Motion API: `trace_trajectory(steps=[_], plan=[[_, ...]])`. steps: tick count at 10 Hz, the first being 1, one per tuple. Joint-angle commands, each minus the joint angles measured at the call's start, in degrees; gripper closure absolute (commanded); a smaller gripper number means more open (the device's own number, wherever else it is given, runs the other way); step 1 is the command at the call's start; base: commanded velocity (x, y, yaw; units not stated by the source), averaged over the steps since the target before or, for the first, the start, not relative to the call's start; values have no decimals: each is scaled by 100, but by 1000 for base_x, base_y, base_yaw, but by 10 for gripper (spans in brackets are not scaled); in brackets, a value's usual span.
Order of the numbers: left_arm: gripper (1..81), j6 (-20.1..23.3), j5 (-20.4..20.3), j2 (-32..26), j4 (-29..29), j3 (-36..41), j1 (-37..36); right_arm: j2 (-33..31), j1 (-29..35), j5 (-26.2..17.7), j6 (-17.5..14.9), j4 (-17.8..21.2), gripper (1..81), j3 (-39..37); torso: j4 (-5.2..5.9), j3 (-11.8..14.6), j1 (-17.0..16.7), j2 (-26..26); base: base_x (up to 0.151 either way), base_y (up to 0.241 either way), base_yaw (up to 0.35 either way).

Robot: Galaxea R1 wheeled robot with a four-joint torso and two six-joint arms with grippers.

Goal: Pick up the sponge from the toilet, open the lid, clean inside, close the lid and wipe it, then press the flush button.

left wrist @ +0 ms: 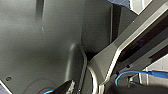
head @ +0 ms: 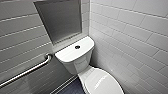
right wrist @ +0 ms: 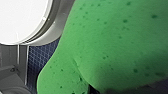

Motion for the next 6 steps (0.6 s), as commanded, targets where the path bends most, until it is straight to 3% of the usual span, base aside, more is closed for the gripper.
trace_trajectory(steps=[1,2,3,4,6], plan=[[10,45,420,-229,47,388,-29,-294,-928,836,-19,-57,811,344,0,0,0,0,0,0,0],[10,45,420,-246,56,423,-56,-75,-1299,1232,-27,-57,811,169,0,0,0,0,0,0,0],[10,54,429,-229,64,423,-73,127,-1561,1505,-45,-74,811,20,0,0,-369,573,0,0,0],[10,54,429,-229,73,423,-91,303,-1738,1559,-45,-74,811,-103,0,0,-393,610,0,0,0],[10,62,446,-176,82,397,-126,751,-1994,1559,-106,-83,811,-480,0,375,-590,916,0,0,0]])
